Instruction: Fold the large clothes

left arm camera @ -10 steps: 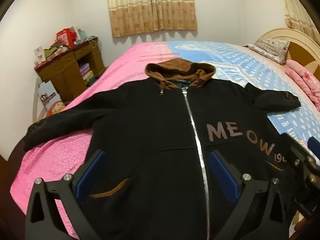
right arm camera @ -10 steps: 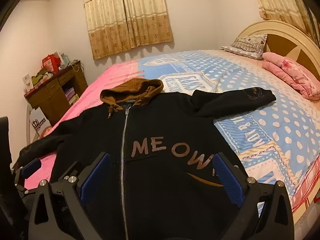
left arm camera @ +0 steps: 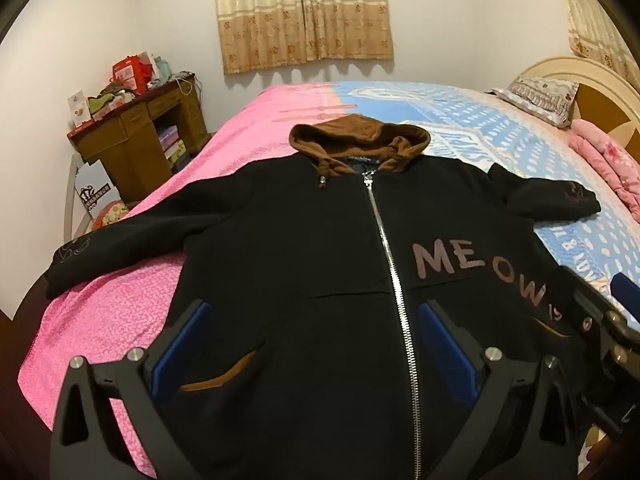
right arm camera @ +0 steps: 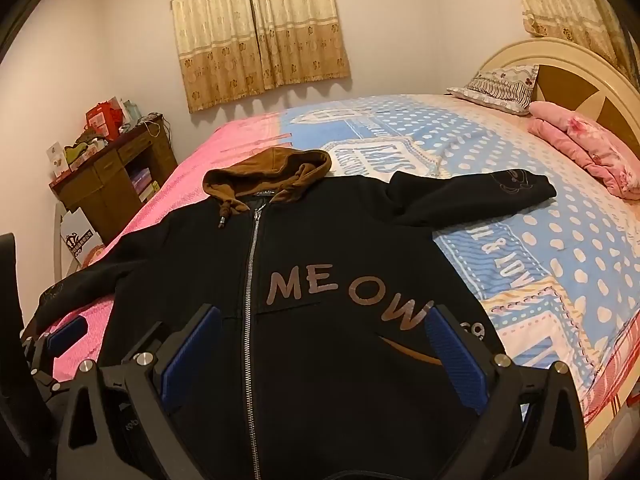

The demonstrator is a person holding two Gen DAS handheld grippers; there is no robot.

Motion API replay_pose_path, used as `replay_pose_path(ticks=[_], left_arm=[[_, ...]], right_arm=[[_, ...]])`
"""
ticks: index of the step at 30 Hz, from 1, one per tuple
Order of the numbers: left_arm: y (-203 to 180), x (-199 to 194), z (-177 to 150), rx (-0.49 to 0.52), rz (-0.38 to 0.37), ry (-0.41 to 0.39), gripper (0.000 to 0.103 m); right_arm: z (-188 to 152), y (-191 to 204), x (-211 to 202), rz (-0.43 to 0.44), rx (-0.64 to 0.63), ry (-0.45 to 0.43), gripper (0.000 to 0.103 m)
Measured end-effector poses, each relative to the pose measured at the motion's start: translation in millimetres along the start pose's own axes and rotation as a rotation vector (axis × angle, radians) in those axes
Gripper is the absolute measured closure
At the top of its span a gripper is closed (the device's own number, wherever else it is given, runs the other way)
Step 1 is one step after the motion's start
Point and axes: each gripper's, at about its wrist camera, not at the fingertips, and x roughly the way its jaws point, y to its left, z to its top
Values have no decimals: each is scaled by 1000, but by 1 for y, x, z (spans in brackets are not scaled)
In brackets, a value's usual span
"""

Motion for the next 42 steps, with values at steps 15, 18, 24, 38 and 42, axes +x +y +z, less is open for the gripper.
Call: replay_pose_path(ticks=[15,18,24,38,42], left_arm=[[0,-2,-1,-1,24,-19,0],[0,-1,-2,1,34,-20,0],[-1,0,-4,0,34,-16,0],[1,-1,-7,-5,24,-15,0],[2,-1,-7,-5,26,-14,0]], right_arm=[[-4,-3,4,5,17,9,1],[-3,-3,4,5,20,15,1],[-4,-4,5,5,27,23,1],[-6,-3,6,5,28,32,1],[-6,-4,7,9,34,39,1]])
